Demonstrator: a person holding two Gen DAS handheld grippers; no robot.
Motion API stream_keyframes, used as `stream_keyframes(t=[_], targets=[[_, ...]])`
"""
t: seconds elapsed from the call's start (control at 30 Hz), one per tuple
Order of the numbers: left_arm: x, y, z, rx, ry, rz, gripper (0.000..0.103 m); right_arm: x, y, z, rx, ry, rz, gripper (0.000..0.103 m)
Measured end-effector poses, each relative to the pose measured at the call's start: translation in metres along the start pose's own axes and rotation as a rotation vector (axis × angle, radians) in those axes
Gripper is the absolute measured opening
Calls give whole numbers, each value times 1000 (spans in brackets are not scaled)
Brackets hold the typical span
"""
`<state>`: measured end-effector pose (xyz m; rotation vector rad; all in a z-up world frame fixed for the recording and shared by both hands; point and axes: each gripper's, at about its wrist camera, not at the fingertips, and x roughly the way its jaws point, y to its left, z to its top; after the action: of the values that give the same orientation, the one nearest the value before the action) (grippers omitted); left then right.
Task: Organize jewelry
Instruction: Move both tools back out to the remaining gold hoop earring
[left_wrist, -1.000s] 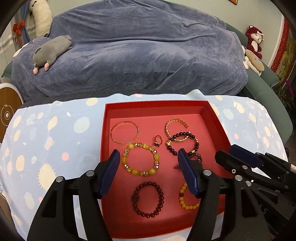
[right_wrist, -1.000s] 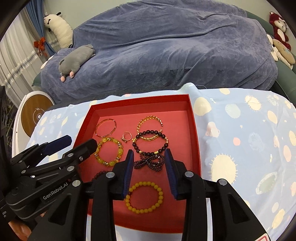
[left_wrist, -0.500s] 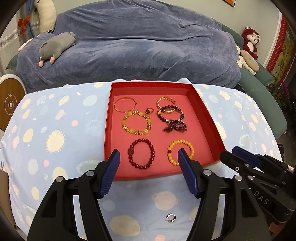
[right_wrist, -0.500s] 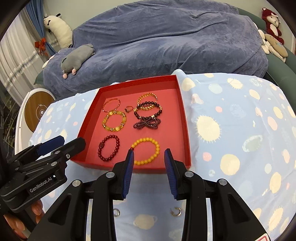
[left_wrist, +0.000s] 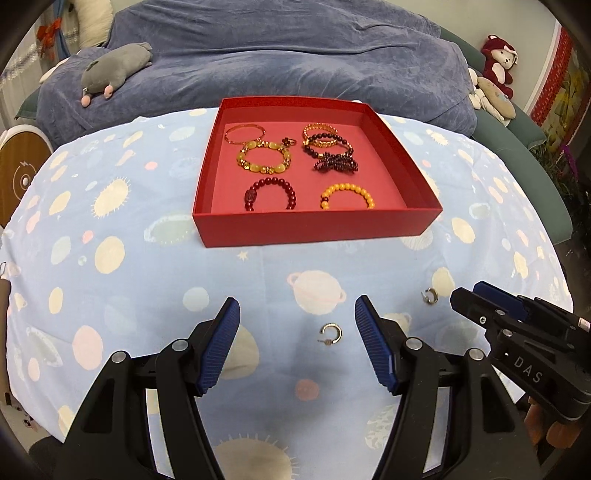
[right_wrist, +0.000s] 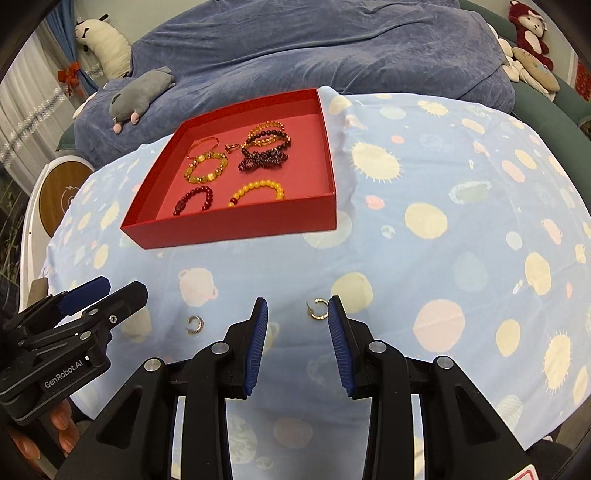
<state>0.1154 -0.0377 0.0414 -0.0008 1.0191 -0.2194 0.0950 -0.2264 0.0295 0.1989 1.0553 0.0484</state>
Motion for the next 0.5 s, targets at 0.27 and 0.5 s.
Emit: stream_keyframes(t=[0.27, 0.5], targets=[[12, -6, -25, 1, 33, 5, 61, 15, -7, -15, 14, 28, -12, 34], [19, -2, -31, -21, 49, 1, 61, 30, -7, -12, 5, 41, -19, 34]])
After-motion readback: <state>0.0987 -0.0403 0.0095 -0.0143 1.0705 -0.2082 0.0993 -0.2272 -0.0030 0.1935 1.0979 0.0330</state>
